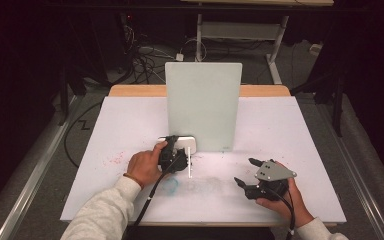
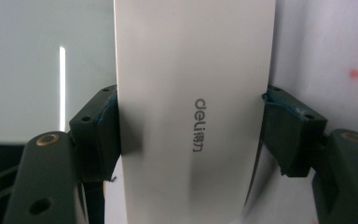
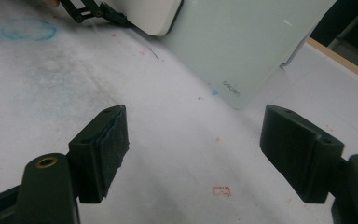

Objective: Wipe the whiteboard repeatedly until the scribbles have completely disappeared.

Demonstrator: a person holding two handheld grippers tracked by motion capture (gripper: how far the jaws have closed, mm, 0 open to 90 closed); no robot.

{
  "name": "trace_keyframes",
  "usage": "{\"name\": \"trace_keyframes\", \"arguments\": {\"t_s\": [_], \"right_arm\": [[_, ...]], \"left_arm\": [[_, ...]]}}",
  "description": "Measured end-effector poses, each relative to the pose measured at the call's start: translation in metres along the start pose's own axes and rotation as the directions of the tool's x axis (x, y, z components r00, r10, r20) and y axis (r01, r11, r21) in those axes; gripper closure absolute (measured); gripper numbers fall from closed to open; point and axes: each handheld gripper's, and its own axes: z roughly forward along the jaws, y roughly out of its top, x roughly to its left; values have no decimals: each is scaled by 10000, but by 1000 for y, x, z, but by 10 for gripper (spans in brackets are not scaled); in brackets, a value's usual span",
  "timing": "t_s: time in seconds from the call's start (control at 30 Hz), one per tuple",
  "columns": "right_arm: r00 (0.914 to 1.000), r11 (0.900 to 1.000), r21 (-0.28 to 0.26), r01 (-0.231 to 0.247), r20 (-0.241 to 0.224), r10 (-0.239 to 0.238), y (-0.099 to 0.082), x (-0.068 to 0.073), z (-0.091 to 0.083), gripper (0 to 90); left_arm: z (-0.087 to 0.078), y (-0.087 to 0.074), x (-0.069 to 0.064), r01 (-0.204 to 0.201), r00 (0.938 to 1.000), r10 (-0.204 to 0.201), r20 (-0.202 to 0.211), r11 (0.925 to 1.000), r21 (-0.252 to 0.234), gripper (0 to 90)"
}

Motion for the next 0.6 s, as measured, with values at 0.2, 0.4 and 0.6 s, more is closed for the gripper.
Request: {"name": "trace_keyframes", "arguments": {"t_s": [0.2, 0.4, 0.6], "right_arm": [[9999, 10000, 9, 84, -62, -84, 1, 1, 0, 240], [9998, 10000, -50, -52, -177, 51, 2, 2, 0, 240], [9997, 10000, -12, -3, -241, 3, 2, 2, 1, 240]], "left_arm": [[-1, -18, 5, 181, 9998, -182, 16, 9986, 490, 281], [-2, -38, 12, 951, 9954, -954, 51, 9944, 470, 282], [-4, -28, 17, 1525, 9879, -1531, 226, 9879, 293, 283]]}}
